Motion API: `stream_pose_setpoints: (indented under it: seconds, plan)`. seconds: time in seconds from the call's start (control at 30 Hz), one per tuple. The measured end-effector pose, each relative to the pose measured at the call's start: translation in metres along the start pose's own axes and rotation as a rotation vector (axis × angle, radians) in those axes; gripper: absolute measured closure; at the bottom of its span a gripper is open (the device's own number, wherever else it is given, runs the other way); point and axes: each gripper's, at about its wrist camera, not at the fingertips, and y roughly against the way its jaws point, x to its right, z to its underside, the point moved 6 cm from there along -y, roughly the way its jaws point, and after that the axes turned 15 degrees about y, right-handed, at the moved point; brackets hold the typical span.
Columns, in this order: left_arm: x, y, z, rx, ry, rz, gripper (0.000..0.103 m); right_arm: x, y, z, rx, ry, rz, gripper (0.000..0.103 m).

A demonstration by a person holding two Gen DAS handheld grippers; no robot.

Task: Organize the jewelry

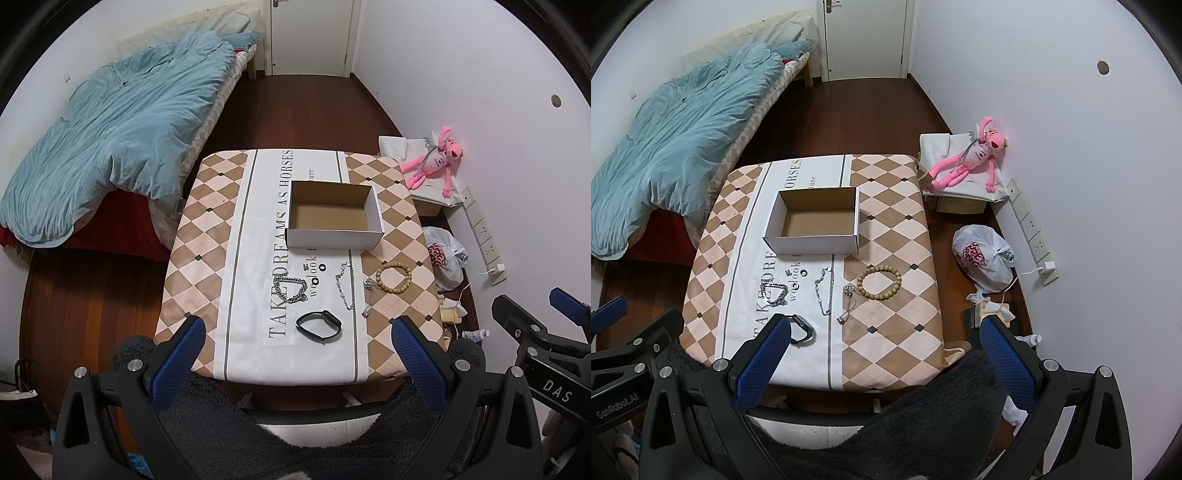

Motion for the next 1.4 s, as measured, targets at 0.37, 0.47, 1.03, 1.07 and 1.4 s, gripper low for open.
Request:
stream_pose_setpoints:
  seconds: [0.37,0.47,1.03,1.07,1.4]
  plan:
    - [-0.001,0.000,0.000,0.002,0.000,0.002,0.000,-0.001,0.001,0.000,0.001,-0.001,0.002,0.000]
    - [-0.001,0.000,0.001,0.002,-0.001,0.002,0.000,-0.002,0.003,0.000,0.006,0.000,0.005,0.000]
    - [0.001,-0.003,-0.004,0.009,0.003,-0.001,0.000,-0.003,-0.004,-0.003,0.010,-0.010,-0.009,0.000]
    - [0.000,-0.007,-0.007,0.013,0.008,-0.009,0.000,-0.003,-0.008,-0.003,0.008,-0.015,-0.013,0.000]
    - [-0.022,-0.096,-0.023,-0.043,0.014,-0.121,0.000,0.005,-0.108,0.003,-0.099,-0.077,-0.053,0.000]
